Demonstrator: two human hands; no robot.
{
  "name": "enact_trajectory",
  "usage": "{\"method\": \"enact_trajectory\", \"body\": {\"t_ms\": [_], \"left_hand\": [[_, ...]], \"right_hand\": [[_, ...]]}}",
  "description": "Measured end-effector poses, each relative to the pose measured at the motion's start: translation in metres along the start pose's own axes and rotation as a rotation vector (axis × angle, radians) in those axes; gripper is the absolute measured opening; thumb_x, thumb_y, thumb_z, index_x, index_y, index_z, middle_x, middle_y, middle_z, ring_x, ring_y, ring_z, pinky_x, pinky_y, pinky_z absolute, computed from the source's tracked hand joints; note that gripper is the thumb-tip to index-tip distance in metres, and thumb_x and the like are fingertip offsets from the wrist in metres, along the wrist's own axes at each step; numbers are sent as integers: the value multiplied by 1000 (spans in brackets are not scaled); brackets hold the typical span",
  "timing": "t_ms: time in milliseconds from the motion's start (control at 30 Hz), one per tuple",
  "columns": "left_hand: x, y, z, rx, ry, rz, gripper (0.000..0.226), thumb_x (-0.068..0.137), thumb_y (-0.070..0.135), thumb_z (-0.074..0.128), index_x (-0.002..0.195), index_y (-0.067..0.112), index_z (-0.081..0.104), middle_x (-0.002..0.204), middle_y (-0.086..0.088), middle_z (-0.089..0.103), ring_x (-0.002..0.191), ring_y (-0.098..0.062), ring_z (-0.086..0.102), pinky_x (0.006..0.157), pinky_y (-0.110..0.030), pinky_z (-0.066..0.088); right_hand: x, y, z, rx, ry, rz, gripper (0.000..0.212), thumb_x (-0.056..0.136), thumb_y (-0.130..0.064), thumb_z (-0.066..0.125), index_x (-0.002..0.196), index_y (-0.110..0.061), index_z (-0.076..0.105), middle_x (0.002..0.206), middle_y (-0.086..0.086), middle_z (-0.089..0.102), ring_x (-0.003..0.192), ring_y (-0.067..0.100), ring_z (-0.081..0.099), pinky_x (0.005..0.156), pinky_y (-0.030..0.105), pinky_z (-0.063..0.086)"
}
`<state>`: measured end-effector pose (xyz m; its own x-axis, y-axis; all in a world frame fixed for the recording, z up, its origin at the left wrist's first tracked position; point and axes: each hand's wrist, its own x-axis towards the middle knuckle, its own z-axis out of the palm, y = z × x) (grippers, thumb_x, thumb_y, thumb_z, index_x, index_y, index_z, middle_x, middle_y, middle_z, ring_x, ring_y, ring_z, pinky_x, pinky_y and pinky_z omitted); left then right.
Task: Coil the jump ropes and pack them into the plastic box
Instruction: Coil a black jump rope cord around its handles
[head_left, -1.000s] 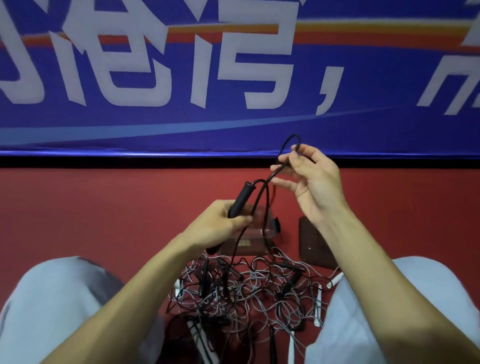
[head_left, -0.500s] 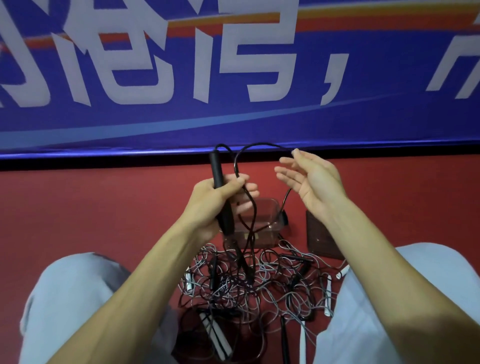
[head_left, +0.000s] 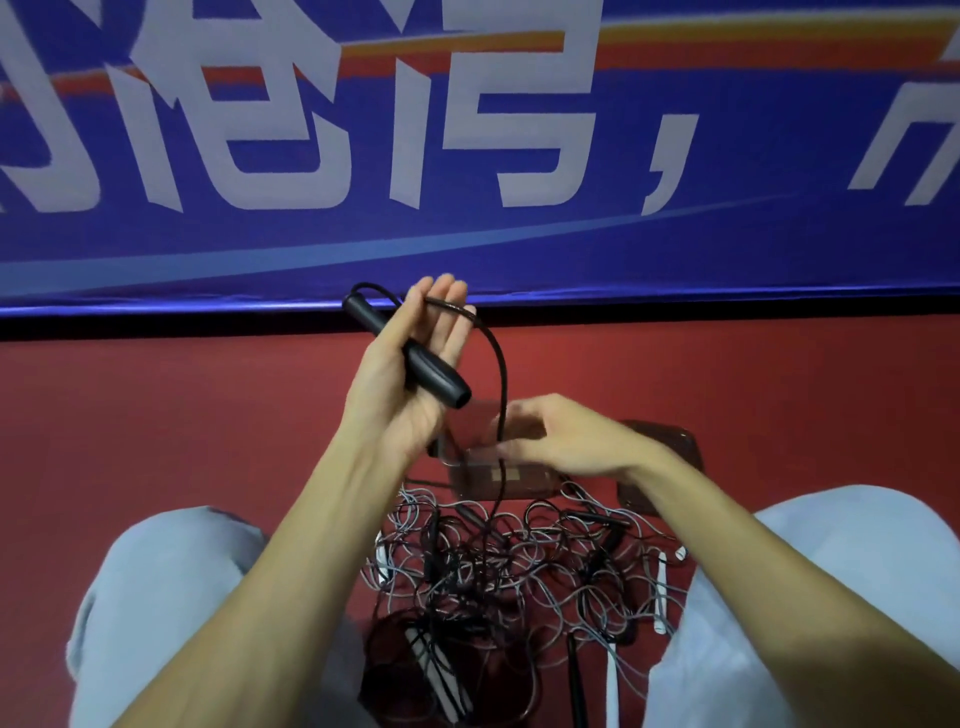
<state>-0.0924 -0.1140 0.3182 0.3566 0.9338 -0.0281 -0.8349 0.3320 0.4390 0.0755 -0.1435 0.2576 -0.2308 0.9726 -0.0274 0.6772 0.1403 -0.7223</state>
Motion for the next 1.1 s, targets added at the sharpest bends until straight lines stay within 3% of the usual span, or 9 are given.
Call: {"method": "enact_trajectory", "body": {"t_ms": [133, 300, 400, 533, 667, 767, 867, 967, 1100], "left_hand": [[0, 5, -2, 39, -5, 36, 16, 100, 10, 49, 98, 4, 64, 86, -7, 75, 79, -16, 74, 71, -27, 61], [12, 4, -14, 121, 19, 61, 17, 101, 14, 49, 101, 3, 62, 95, -11, 74, 86, -19, 74, 77, -27, 60], [17, -5, -24, 406, 51, 80, 19, 101, 14, 50, 110, 1, 61, 104, -13, 73, 94, -23, 73, 79, -29, 60], [15, -19, -30, 875, 64, 28, 14, 95, 1, 56, 102, 5, 67, 106, -14, 73, 92, -24, 71, 85, -36, 57], [8, -33, -32, 1287, -115, -17, 19, 95, 5, 58, 95, 18, 71, 88, -5, 72, 76, -14, 63, 70, -27, 52], [2, -42, -29, 1289, -205, -116, 17, 97, 5, 56, 104, 12, 70, 61, 14, 65, 55, 0, 58, 56, -15, 45], [1, -44, -29, 1300, -237, -124, 17, 96, 4, 57, 108, 6, 69, 67, 14, 69, 57, 3, 61, 55, -9, 43], [0, -45, -29, 1343, -265, -101, 14, 95, 6, 60, 99, 13, 71, 81, 3, 76, 70, -3, 68, 58, -14, 48], [2, -46, -32, 1298, -211, -64, 8, 93, 4, 62, 94, 9, 68, 82, -9, 75, 76, -20, 72, 73, -32, 57]], "right_hand": [[0, 0, 10, -74, -56, 8, 15, 91, -30, 65, 81, -36, 58, 74, -24, 60, 71, -11, 53, 76, 20, 44], [2, -3, 5, 144, 96, -15, 18, 96, -18, 59, 83, -29, 56, 83, -5, 70, 79, 13, 66, 81, 42, 56], [-2, -11, -7, 526, 258, 8, 10, 100, -11, 51, 91, -16, 52, 81, 8, 69, 73, 23, 70, 67, 36, 60], [-9, -16, -32, 835, 456, -11, 8, 98, -8, 51, 99, -6, 58, 79, 8, 68, 70, 22, 71, 58, 35, 60], [-14, -16, -47, 1124, 479, -43, 13, 99, -6, 47, 102, -7, 60, 79, 5, 67, 68, 18, 70, 53, 30, 57], [-15, -17, -52, 1285, 503, -90, 11, 99, -7, 46, 97, -8, 57, 77, 4, 66, 68, 17, 70, 53, 28, 57], [-15, -14, -57, 1464, 577, -118, 12, 100, -6, 46, 91, -8, 53, 71, 3, 68, 70, 18, 72, 55, 29, 57], [-14, -7, -59, 1570, 666, -96, 14, 100, -4, 45, 88, -4, 52, 68, 7, 69, 70, 22, 73, 57, 32, 58], [-12, -6, -56, 1546, 724, -28, 12, 98, -1, 49, 87, 0, 53, 73, 15, 68, 70, 26, 73, 60, 33, 59]]}}
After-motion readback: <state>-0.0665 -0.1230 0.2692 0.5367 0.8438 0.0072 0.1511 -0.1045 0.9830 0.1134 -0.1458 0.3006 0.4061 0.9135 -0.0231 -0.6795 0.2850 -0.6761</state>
